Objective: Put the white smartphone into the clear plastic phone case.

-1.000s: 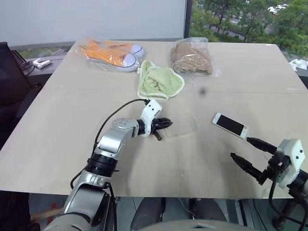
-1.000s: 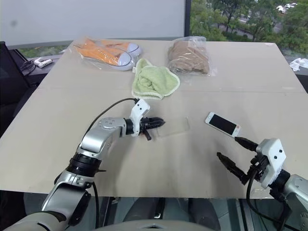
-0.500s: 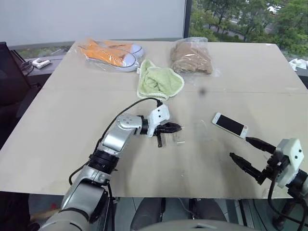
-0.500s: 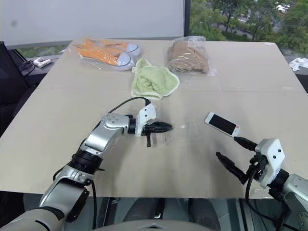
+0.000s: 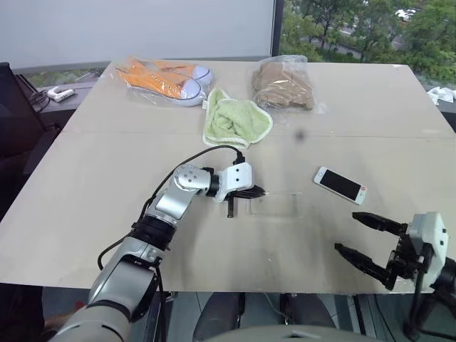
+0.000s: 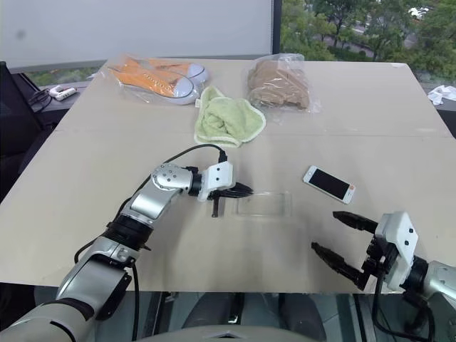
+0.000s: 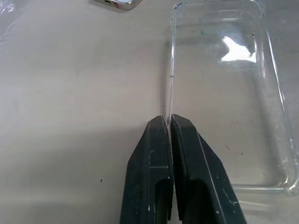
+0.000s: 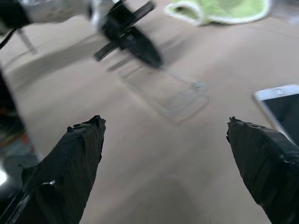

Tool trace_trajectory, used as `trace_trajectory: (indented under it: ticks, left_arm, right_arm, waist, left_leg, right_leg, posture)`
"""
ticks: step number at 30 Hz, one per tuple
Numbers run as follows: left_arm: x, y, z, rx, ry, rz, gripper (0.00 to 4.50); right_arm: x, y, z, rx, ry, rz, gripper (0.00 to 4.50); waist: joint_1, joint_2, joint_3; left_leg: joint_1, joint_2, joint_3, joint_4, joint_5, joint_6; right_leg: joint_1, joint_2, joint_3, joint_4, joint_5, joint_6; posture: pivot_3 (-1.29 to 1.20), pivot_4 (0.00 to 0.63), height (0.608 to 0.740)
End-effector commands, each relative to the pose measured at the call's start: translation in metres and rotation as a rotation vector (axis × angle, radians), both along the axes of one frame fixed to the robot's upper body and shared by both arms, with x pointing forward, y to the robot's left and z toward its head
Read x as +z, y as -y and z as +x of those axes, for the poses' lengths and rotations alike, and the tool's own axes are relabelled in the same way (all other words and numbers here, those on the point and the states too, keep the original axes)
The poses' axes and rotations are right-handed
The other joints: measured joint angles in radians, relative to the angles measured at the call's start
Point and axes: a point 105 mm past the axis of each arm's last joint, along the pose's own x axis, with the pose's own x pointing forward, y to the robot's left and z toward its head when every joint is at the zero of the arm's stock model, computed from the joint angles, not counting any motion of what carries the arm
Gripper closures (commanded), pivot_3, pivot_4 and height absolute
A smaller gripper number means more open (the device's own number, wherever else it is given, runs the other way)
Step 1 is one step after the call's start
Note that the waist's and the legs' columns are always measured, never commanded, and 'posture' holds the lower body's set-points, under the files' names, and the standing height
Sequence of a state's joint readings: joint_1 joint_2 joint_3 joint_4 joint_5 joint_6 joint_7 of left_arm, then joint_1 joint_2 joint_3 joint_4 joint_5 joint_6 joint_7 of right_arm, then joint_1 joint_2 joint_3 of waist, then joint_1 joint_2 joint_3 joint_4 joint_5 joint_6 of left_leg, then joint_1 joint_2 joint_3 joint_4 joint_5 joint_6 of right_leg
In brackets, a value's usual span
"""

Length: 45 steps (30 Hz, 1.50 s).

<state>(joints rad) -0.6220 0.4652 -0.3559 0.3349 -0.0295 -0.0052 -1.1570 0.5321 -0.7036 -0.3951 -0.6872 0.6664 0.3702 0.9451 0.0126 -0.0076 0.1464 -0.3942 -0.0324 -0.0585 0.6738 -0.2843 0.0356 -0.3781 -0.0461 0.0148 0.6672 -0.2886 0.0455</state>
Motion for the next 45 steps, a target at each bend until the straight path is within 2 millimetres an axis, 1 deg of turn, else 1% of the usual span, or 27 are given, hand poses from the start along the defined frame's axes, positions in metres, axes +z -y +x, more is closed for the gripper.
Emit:
trace_trajectory:
  ticks: [1,2,3,5,7,9,10,11,12,14,16,18,19,21,23,24,25,26,28,30,34,38,41,45]
  left_arm:
    - [0.007,-0.002,0.001,0.001,0.056,-0.004,4.46]
    - [0.007,-0.002,0.001,-0.002,0.063,0.000,4.01]
    - [0.007,-0.003,0.001,-0.001,0.070,0.002,3.87]
    - [0.008,-0.003,0.001,0.000,0.078,-0.001,3.25]
    - [0.009,-0.002,0.003,0.009,0.090,-0.014,2.38]
    - [0.011,-0.001,0.003,0.004,0.091,-0.022,1.39]
    - [0.012,-0.002,0.004,0.008,0.094,-0.026,1.00]
    - [0.016,-0.003,0.003,0.013,0.087,-0.044,0.43]
    - [0.019,-0.005,0.003,0.017,0.080,-0.060,0.04]
    - [0.026,-0.011,0.000,0.022,0.072,-0.081,0.04]
    - [0.032,-0.021,-0.004,0.024,0.053,-0.091,0.04]
    - [0.039,-0.041,-0.009,0.042,0.022,-0.088,0.04]
    - [0.043,-0.051,-0.011,0.057,0.014,-0.090,0.04]
    - [0.054,-0.067,-0.014,0.088,-0.002,-0.109,0.04]
    - [0.062,-0.079,-0.018,0.103,-0.029,-0.121,0.04]
    - [0.066,-0.085,-0.021,0.108,-0.044,-0.123,0.04]
    - [0.069,-0.097,-0.025,0.120,-0.066,-0.105,0.04]
    - [0.071,-0.105,-0.028,0.128,-0.081,-0.092,0.04]
    - [0.078,-0.119,-0.033,0.150,-0.106,-0.080,0.04]
    - [0.082,-0.123,-0.037,0.157,-0.131,-0.087,0.04]
    - [0.081,-0.125,-0.066,0.097,-0.217,-0.078,0.04]
    - [0.085,-0.124,-0.079,0.093,-0.217,-0.102,0.04]
    - [0.087,-0.126,-0.090,0.100,-0.224,-0.109,0.04]
    - [0.084,-0.128,-0.094,0.121,-0.211,-0.088,0.04]
  right_arm:
    - [0.009,0.000,-0.002,0.033,0.045,0.003,0.00]
    - [0.009,0.000,-0.001,0.034,0.047,0.003,0.00]
    - [0.009,0.000,-0.001,0.033,0.049,0.002,0.00]
    - [0.010,0.000,0.000,0.034,0.053,0.002,0.00]
    - [0.010,0.000,0.000,0.034,0.055,0.003,0.00]
    - [0.010,0.000,0.000,0.032,0.056,0.003,0.00]
    - [0.009,0.000,0.000,0.031,0.055,0.001,0.00]
    - [0.009,0.001,0.000,0.029,0.056,-0.003,0.00]
    - [0.008,0.001,0.001,0.023,0.060,-0.010,0.00]
    - [0.008,0.004,0.004,0.003,0.073,-0.030,0.00]
    - [0.004,0.010,0.011,-0.029,0.084,-0.074,0.00]
    - [-0.003,0.021,0.024,-0.093,0.070,-0.127,0.00]
    - [-0.005,0.024,0.029,-0.114,0.055,-0.134,0.00]
    - [-0.006,0.026,0.035,-0.111,0.037,-0.142,0.00]
    - [-0.007,0.030,0.044,-0.118,0.039,-0.165,0.00]
    - [-0.007,0.033,0.051,-0.136,0.045,-0.173,0.00]
    - [-0.008,0.040,0.064,-0.176,0.054,-0.193,0.00]
    - [-0.008,0.044,0.073,-0.203,0.061,-0.207,0.00]
    - [-0.012,0.051,0.087,-0.200,0.032,-0.233,0.00]
    - [-0.015,0.054,0.093,-0.179,0.018,-0.255,0.00]
    - [-0.026,0.068,0.124,-0.174,-0.033,-0.329,0.00]
    - [-0.027,0.067,0.144,-0.171,-0.051,-0.315,0.00]
    - [-0.034,0.064,0.150,-0.130,-0.092,-0.316,0.00]
    - [-0.039,0.054,0.152,-0.072,-0.150,-0.289,0.00]
  waist:
    - [0.000,0.000,0.000]
    - [0.000,0.000,0.000]
    - [0.000,0.000,0.000]
    - [0.000,0.000,0.000]
    - [0.000,0.000,0.000]
    - [0.000,0.000,0.000]
    - [0.000,0.000,0.000]
    - [0.000,0.000,0.000]
    - [0.000,0.000,0.000]
    - [-0.003,0.000,0.000]
    - [-0.003,0.000,0.000]
    - [-0.007,0.000,0.000]
    - [-0.013,0.000,0.000]
    - [-0.015,0.000,0.000]
    - [-0.016,0.000,0.000]
    - [-0.016,0.000,0.000]
    - [-0.018,-0.001,0.000]
    - [-0.022,-0.001,0.001]
    - [-0.025,-0.001,0.001]
    - [-0.026,-0.001,0.001]
    - [-0.027,0.000,0.002]
    - [-0.028,0.000,0.003]
    - [-0.028,0.001,0.003]
    - [-0.027,0.000,0.003]
  left_leg:
    - [0.000,0.000,0.000,0.000,0.000,0.000]
    - [0.000,0.000,0.000,0.000,0.000,0.000]
    - [0.000,0.000,0.000,0.001,0.000,0.000]
    - [0.000,0.000,0.000,0.001,0.000,0.000]
    - [0.000,0.000,0.000,0.001,0.000,0.000]
    - [0.000,0.000,0.000,0.001,0.000,0.000]
    - [0.000,0.000,0.000,0.001,0.000,0.000]
    - [0.000,0.000,0.000,0.001,0.000,0.000]
    - [0.000,0.000,0.000,0.001,0.000,0.000]
    - [0.000,0.000,0.000,0.001,0.000,0.000]
    - [0.000,0.000,0.000,0.001,0.000,0.000]
    - [0.000,0.000,0.000,0.001,0.000,-0.001]
    - [0.000,0.001,0.000,0.002,0.002,-0.004]
    - [0.000,0.001,0.000,0.002,0.002,-0.004]
    - [0.000,0.001,0.000,0.002,0.002,-0.004]
    - [0.000,0.001,0.000,0.002,0.002,-0.004]
    - [0.000,0.001,0.000,0.002,0.002,-0.004]
    - [0.000,0.001,0.000,0.002,0.002,-0.004]
    - [0.000,0.000,0.000,0.002,0.002,-0.004]
    - [0.000,0.000,0.000,0.002,0.002,-0.004]
    - [0.000,0.001,0.001,0.001,0.002,-0.004]
    - [0.000,0.001,0.002,0.001,0.002,-0.004]
    - [0.000,0.002,0.002,0.000,0.002,-0.004]
    - [0.000,0.002,0.002,0.000,0.002,-0.004]
  right_leg:
    - [0.000,0.000,0.000,0.000,0.000,0.000]
    - [0.000,0.000,0.000,0.000,0.000,0.000]
    - [0.000,0.000,0.000,0.001,0.000,0.000]
    - [0.000,0.000,0.000,0.001,0.000,0.000]
    - [0.000,0.000,0.000,0.001,0.000,0.000]
    - [0.000,0.000,0.000,0.002,0.000,0.000]
    - [0.000,0.000,0.000,0.002,0.000,0.000]
    - [0.000,0.000,0.000,0.002,0.000,0.000]
    - [0.000,0.000,0.000,0.002,0.000,0.000]
    - [0.000,0.000,0.000,0.002,0.000,0.000]
    - [0.000,0.000,0.000,0.002,0.000,0.000]
    - [0.000,0.000,0.000,0.002,0.000,0.000]
    - [0.000,0.000,0.001,0.002,0.000,0.000]
    - [0.000,0.000,0.000,0.003,0.000,0.000]
    - [0.000,0.000,0.000,0.003,0.000,0.000]
    - [0.000,-0.001,0.000,0.003,0.000,0.000]
    - [0.000,-0.001,0.000,0.003,0.000,0.000]
    - [0.000,-0.001,0.000,0.003,0.000,0.000]
    - [0.000,-0.001,0.000,0.002,0.000,0.000]
    - [-0.001,0.000,0.000,0.003,0.000,0.000]
    - [-0.001,-0.001,0.001,0.002,0.000,0.000]
    - [-0.001,-0.001,0.001,0.001,0.000,0.000]
    - [-0.001,-0.001,0.001,0.001,0.000,0.000]
    - [-0.001,-0.001,0.001,0.001,0.000,0.000]
  posture:
    - [0.00,0.150,0.740]
    - [0.00,0.150,0.740]
    - [0.00,0.150,0.740]
    - [0.00,0.150,0.740]
    - [0.00,0.150,0.740]
    - [0.00,0.150,0.740]
    - [0.00,0.150,0.740]
    - [0.00,0.150,0.740]
    - [0.00,0.150,0.740]
    - [0.00,0.150,0.740]
    - [0.00,0.150,0.740]
    - [0.00,0.150,0.740]
    - [0.00,0.150,0.740]
    - [0.00,0.150,0.740]
    - [0.00,0.150,0.740]
    - [0.00,0.150,0.740]
    - [0.00,0.150,0.740]
    - [0.00,0.150,0.740]
    - [0.00,0.150,0.740]
    - [0.00,0.150,0.740]
    - [0.00,0.150,0.740]
    - [0.00,0.150,0.740]
    - [0.00,0.150,0.740]
    - [0.00,0.150,0.740]
